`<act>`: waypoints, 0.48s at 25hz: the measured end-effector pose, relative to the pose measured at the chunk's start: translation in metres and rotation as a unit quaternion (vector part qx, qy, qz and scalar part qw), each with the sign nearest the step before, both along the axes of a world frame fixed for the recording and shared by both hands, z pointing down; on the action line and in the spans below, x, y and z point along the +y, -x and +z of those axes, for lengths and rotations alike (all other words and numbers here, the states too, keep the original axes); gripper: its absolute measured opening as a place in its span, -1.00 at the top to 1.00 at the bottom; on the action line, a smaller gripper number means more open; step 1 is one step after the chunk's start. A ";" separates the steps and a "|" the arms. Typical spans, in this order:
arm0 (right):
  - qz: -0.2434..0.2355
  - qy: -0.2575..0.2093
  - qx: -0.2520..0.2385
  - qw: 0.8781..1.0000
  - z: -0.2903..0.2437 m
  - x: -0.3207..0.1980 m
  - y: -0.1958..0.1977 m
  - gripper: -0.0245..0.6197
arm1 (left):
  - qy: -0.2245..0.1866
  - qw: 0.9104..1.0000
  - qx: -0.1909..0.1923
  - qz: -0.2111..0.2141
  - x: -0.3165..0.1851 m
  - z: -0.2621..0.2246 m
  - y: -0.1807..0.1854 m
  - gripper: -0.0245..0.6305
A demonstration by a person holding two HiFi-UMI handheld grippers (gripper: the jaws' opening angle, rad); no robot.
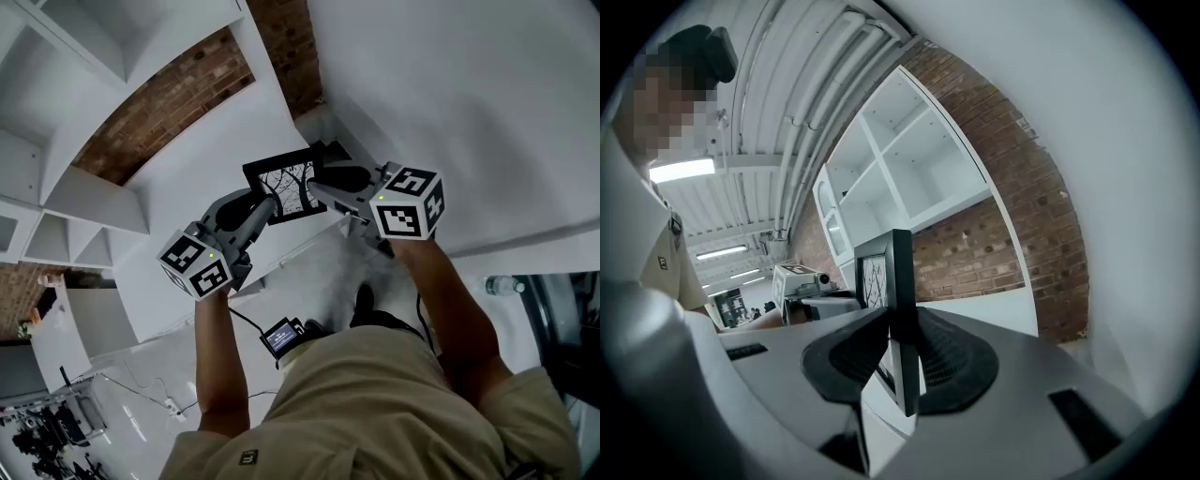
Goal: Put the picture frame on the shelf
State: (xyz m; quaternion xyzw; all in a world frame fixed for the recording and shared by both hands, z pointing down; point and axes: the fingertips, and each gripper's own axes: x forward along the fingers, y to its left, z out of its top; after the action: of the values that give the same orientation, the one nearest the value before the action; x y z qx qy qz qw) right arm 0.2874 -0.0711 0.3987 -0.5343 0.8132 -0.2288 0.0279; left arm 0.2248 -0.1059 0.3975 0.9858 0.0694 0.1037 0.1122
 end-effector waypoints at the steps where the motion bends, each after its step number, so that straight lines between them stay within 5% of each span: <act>1: -0.008 0.004 -0.002 1.000 0.001 -0.017 -0.012 0.67 | 0.003 1.000 -0.003 -0.008 -0.016 0.001 -0.011 0.68; 12: -0.042 -0.015 -0.001 0.999 0.001 -0.030 -0.020 0.67 | -0.024 0.998 -0.002 -0.059 -0.024 -0.001 -0.018 0.68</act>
State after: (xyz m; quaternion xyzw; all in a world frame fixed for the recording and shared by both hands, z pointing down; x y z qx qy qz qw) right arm 0.3072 -0.1015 0.3995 -0.4989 0.8383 -0.2182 0.0270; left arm 0.2424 -0.1297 0.3963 0.9904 0.0083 0.1006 0.0942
